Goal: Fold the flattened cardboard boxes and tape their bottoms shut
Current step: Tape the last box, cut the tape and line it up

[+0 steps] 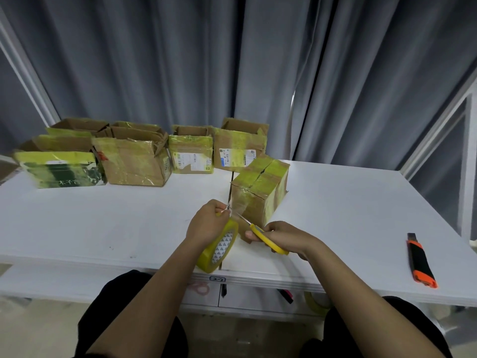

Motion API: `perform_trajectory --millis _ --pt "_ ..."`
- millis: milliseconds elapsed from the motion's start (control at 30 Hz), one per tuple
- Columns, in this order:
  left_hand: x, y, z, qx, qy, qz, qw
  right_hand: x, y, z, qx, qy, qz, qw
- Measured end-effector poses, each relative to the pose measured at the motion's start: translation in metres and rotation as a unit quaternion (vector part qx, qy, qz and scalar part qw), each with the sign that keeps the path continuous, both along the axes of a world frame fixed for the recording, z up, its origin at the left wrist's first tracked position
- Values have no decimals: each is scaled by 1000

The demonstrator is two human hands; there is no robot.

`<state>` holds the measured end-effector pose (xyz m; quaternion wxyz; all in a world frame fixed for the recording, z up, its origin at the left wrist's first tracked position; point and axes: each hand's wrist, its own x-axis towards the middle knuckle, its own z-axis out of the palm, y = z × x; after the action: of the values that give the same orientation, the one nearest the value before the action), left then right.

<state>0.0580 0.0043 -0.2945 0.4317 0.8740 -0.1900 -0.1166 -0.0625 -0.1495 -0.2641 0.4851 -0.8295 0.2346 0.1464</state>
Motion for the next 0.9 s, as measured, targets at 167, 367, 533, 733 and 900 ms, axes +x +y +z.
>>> perform_trajectory --millis 167,367,533,733,900 --pt "1 0 -1 -15 9 3 1000 7 -3 -4 19 -15 -8 1000" --pt "0 2 0 -31 24 6 999 10 -5 -7 33 -39 -14 999" --pt "-1 1 1 -32 18 1 999 12 -12 -12 6 -46 -15 999" --pt "0 0 -1 -34 15 2 999 12 -16 -12 13 -76 -4 997" --pt "-2 0 1 -31 15 -4 999 12 -18 -11 26 -51 14 998"
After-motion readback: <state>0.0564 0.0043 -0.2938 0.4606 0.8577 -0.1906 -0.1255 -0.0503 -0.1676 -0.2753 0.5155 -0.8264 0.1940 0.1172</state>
